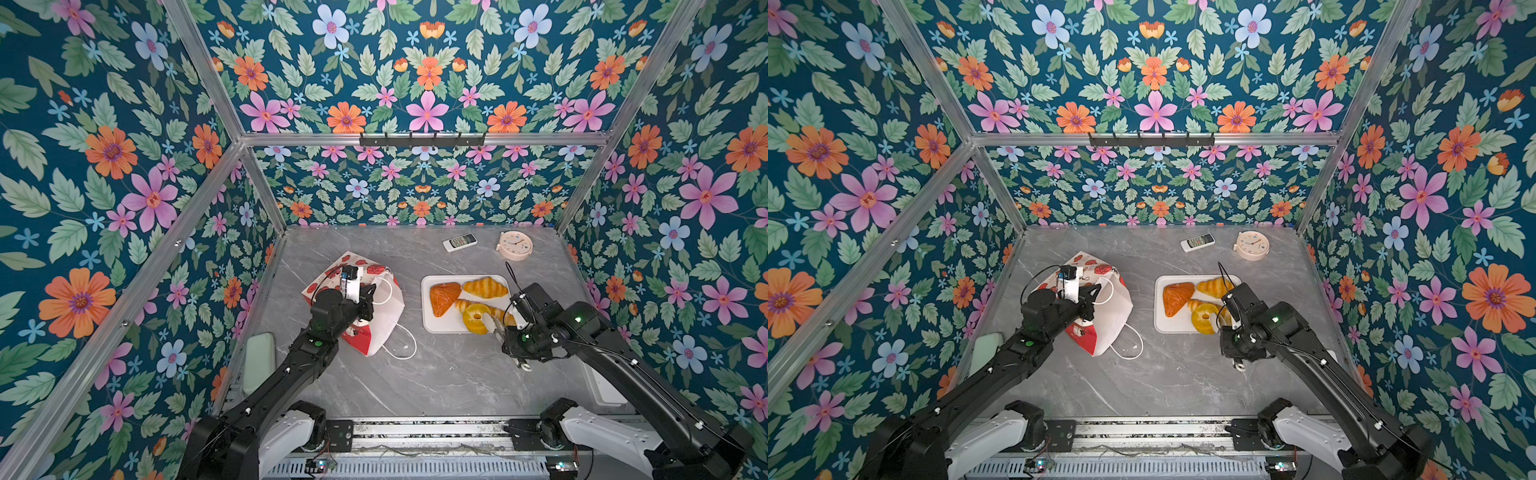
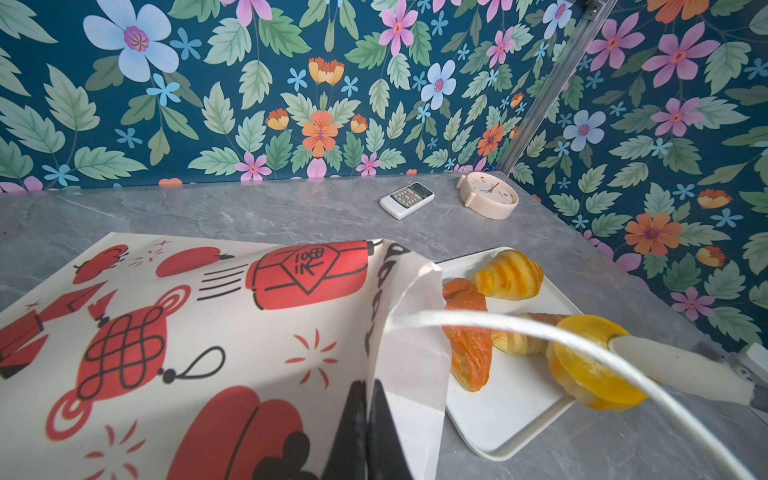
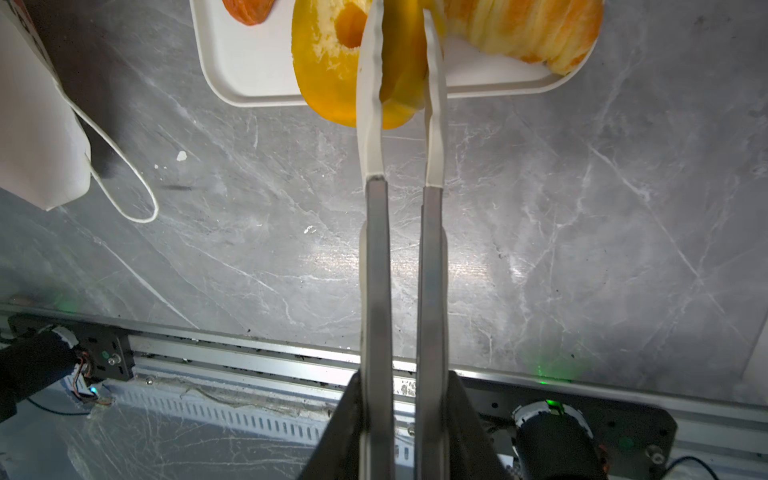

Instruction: Take the fake bread out of the paper bag

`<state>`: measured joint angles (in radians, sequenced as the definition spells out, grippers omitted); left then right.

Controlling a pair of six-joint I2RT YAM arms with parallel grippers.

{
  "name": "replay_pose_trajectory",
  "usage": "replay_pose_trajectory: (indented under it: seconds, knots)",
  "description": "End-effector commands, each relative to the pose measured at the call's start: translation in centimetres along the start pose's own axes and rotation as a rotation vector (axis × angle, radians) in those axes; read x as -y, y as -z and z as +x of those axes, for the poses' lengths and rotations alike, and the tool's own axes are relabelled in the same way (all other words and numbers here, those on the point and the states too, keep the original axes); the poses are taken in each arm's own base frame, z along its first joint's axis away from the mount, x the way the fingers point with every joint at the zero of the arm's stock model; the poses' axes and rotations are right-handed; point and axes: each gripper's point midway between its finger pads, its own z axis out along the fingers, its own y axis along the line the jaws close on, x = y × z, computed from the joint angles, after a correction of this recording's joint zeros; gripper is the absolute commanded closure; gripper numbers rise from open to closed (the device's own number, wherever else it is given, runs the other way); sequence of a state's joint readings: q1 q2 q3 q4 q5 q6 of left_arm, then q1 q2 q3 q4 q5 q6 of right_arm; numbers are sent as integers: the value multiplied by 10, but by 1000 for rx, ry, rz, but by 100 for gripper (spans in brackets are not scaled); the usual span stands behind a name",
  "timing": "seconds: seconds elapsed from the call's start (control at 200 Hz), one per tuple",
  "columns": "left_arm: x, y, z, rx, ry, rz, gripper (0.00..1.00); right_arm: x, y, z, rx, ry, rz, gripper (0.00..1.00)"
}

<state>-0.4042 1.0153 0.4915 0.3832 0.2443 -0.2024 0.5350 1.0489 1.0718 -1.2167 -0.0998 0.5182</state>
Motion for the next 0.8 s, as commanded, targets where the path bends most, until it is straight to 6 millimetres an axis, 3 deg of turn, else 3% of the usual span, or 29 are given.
replay_pose_trajectory:
  seconds: [0.0,0.205,0.48,0.795]
  knots:
    - [5,2,-12,57,-1,27,100,-11,3,4,-56,43,-44,83]
    - [8,4,-9,66,7,44,100,-26,-8,-1,-145,52,-64,82]
    - [10,3,-3,70,34,70,100,-31,-15,-19,-189,21,-83,81]
    - [10,-3,1,63,45,82,100,-35,-10,-37,-166,-48,-174,69]
